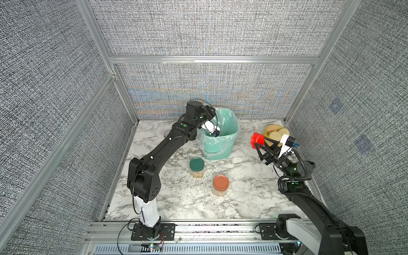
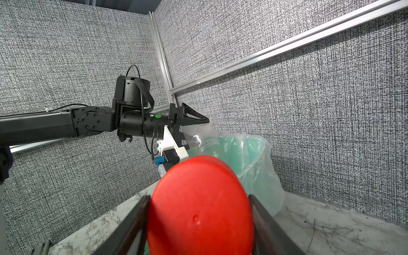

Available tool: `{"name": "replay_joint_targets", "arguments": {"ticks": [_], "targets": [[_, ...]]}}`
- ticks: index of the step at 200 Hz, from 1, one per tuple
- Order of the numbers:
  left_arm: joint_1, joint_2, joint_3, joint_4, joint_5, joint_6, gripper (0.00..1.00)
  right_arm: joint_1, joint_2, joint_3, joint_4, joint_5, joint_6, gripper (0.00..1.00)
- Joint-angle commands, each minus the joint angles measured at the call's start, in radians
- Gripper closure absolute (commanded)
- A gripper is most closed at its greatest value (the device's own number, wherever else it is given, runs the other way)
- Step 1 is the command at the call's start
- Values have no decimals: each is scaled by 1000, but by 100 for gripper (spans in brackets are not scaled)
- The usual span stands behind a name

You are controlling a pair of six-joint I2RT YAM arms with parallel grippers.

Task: Empty moldy peanuts from jars
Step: Pour the moldy peanuts from the jar into the trash bin.

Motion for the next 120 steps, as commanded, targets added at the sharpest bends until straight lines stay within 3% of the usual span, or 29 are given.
{"name": "replay_joint_targets", "arguments": {"ticks": [1,57,120], "targets": [[-2,-17,-20,121,51,-58,100,1,6,18,15,-6,19,100],[-2,-55,121,-46,168,-672,100,1,4,61,-44,-18,1,100],[83,-159,137,-18,420,-1298,99,1,-14,146,-241,39,-50,100]]}}
